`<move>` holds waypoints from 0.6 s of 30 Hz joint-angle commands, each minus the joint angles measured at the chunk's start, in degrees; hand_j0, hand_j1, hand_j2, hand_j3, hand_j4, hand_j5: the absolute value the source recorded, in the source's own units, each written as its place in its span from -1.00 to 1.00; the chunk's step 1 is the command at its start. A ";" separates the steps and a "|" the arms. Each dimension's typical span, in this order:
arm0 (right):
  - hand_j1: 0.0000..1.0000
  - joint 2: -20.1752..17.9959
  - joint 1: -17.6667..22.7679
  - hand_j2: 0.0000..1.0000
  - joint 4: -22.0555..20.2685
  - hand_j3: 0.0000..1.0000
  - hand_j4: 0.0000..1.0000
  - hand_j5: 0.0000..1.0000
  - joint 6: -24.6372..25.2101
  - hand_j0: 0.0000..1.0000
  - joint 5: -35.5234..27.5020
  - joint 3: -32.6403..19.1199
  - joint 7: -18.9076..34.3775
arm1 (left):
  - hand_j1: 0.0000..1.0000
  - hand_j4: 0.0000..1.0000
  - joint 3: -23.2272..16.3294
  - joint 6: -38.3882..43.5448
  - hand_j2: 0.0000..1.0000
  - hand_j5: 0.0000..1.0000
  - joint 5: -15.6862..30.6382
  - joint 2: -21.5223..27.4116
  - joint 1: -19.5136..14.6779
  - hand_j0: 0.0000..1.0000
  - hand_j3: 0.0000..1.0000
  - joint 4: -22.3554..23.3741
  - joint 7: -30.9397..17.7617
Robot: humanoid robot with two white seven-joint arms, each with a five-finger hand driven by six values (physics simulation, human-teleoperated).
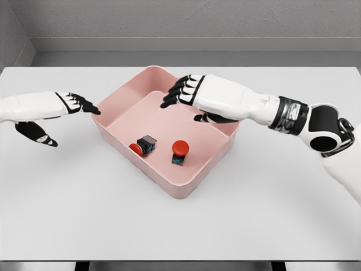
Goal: Put the industrial switch in the basket with both arms
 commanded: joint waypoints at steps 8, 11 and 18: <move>1.00 -6.12 7.65 1.00 5.40 1.00 1.00 1.00 0.12 1.00 -0.61 -13.47 -0.45 | 1.00 1.00 -0.17 0.12 1.00 1.00 0.38 -0.15 0.00 1.00 1.00 -0.02 0.02; 1.00 -7.26 12.22 1.00 6.62 1.00 1.00 1.00 0.12 1.00 -0.61 -19.10 -0.45 | 1.00 1.00 -0.17 0.12 1.00 1.00 0.38 -0.15 0.00 1.00 1.00 -0.02 0.02; 1.00 -8.14 14.76 1.00 15.59 1.00 1.00 1.00 0.12 1.00 -0.44 -22.44 -0.36 | 1.00 1.00 -0.17 0.12 1.00 1.00 0.38 -0.50 0.00 1.00 1.00 -0.02 0.02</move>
